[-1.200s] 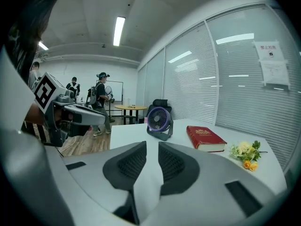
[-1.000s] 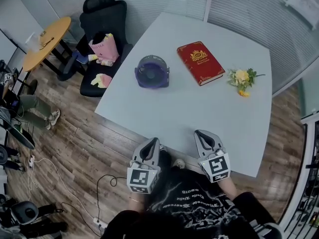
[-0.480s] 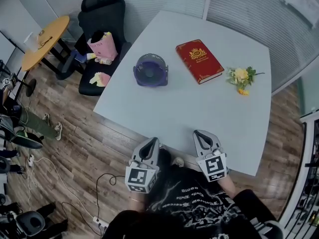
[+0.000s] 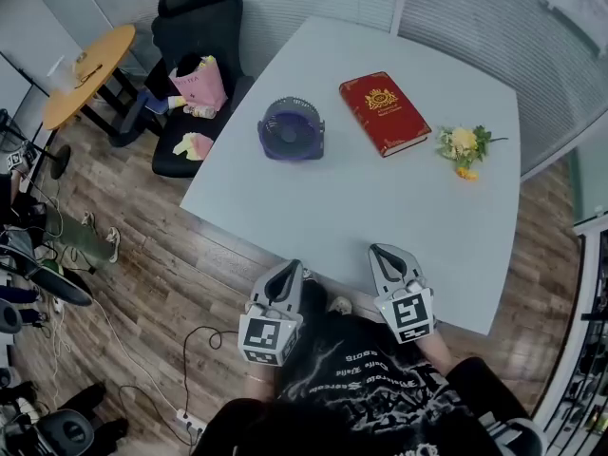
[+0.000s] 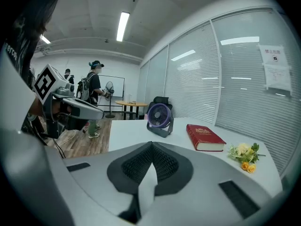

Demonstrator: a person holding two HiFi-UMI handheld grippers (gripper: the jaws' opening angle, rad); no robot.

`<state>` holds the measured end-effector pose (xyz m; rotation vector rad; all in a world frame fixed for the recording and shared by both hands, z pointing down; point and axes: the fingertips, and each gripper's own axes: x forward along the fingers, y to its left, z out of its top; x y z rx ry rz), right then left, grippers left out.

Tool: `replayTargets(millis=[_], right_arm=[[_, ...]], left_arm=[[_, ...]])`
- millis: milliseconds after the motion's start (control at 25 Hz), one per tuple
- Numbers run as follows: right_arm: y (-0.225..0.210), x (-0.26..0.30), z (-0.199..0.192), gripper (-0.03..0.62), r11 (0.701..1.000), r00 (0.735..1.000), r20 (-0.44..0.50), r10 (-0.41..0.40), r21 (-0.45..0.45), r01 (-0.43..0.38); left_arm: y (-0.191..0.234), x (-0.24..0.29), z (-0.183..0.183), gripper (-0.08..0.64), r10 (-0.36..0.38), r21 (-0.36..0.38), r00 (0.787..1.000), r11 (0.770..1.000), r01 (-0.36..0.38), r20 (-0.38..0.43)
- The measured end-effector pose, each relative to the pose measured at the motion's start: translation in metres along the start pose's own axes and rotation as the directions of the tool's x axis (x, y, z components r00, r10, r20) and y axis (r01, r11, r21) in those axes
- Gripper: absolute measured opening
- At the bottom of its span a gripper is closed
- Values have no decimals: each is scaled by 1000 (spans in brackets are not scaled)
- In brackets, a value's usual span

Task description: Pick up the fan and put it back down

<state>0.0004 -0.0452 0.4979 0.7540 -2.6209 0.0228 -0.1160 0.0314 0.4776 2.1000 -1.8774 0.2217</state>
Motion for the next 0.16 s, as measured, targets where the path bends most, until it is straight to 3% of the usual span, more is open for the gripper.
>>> replayTargets(millis=[160], right_arm=[[-1, 1, 2, 6, 1000, 1000, 8, -3, 10, 3]], left_arm=[[-5, -2, 3, 20, -37, 3, 999, 999, 37, 15]])
